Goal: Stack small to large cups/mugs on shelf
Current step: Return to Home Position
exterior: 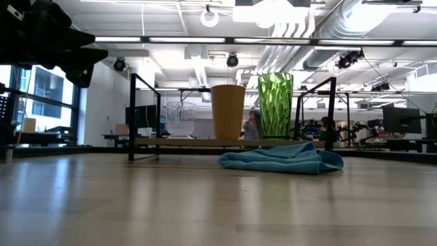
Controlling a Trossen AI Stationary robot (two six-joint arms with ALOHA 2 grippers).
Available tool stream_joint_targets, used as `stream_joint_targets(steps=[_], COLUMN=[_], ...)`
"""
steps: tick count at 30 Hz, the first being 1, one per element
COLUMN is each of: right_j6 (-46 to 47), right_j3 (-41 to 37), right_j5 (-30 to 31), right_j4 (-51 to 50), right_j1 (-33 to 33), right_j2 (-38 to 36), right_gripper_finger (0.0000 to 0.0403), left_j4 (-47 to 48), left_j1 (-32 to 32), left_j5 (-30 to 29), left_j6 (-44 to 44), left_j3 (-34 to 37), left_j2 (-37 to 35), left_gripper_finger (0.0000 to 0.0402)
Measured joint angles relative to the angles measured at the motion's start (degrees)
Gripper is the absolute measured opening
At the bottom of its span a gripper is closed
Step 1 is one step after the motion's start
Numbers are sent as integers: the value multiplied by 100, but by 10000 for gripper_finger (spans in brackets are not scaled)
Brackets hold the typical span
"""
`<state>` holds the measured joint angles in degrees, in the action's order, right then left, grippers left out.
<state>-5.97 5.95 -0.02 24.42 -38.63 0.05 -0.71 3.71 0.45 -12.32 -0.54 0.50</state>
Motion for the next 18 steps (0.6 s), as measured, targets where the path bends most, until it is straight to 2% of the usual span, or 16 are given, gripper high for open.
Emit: stream_joint_targets(steps=[7, 10, 12, 18], right_j6=[-12, -19, 85, 754], right_j3=[-530, -539, -539, -539], right_j5=[1, 5, -10, -690], right_j4=[957, 1001, 946, 544], right_j1=[6, 129, 302, 1222], right_j2=[0, 11, 11, 13], right_gripper_finger=[112, 112, 112, 112], left_j4=[0, 0, 0, 0], left_j1=[0, 0, 1, 2], left_j5=[0, 0, 0, 0], left_j6=[1, 1, 2, 0], left_j3=[0, 0, 0, 0], left_j2=[0, -1, -1, -1], left_gripper_finger=[168, 168, 168, 168])
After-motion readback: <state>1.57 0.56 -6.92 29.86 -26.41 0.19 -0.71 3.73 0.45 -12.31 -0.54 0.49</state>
